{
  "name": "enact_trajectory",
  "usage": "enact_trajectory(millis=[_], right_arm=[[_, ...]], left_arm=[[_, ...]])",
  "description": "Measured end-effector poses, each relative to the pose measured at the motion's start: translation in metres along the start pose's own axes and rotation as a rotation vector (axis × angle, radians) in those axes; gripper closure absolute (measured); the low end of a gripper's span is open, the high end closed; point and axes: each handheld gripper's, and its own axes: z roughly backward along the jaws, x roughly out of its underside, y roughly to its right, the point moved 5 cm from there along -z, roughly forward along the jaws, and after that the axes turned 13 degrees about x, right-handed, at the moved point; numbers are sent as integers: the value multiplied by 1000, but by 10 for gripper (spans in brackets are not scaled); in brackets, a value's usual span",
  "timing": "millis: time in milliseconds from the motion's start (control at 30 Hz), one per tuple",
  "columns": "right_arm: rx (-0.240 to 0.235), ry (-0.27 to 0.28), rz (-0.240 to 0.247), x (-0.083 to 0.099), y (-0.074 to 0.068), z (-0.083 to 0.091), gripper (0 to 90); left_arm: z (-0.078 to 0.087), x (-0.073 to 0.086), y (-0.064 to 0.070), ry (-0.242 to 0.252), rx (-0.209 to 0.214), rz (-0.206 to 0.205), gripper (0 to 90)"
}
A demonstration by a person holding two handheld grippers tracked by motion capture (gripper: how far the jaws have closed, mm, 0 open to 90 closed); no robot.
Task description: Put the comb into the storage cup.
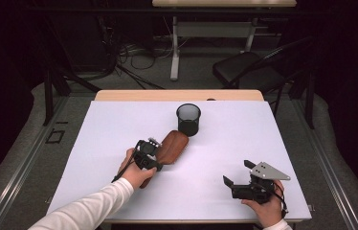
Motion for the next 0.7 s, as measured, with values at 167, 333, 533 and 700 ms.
enact_trajectory(millis=[167,333,533,700], right_arm=[[1,-1,0,0,0,0,39],[1,-1,0,0,0,0,39],[1,-1,1,0,0,0,39],[0,-2,1,0,0,0,39]], left_arm=[[1,1,-1,11,11,-5,727],[3,3,-2,24,14,-13,727],[4,5,-2,46,21,-25,727],[4,7,-3,62,24,-38,727]])
